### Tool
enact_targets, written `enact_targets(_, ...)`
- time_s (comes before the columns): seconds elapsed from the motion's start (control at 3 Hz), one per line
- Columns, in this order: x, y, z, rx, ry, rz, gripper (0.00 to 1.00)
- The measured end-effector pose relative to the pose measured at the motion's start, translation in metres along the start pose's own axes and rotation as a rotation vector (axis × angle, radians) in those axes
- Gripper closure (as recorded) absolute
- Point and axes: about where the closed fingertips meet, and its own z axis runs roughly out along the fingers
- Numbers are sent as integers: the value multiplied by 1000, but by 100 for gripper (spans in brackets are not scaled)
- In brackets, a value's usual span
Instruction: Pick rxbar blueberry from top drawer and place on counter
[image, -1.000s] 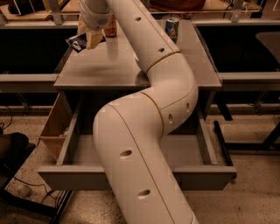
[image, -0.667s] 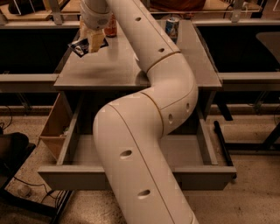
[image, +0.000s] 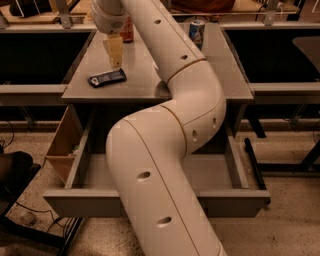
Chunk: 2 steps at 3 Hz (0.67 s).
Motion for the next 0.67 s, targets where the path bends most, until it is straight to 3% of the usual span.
enact_targets(0.33, -2, -3, 7, 6, -10, -3, 0)
enact_targets(0.67, -9, -9, -8, 23, 10, 3, 0)
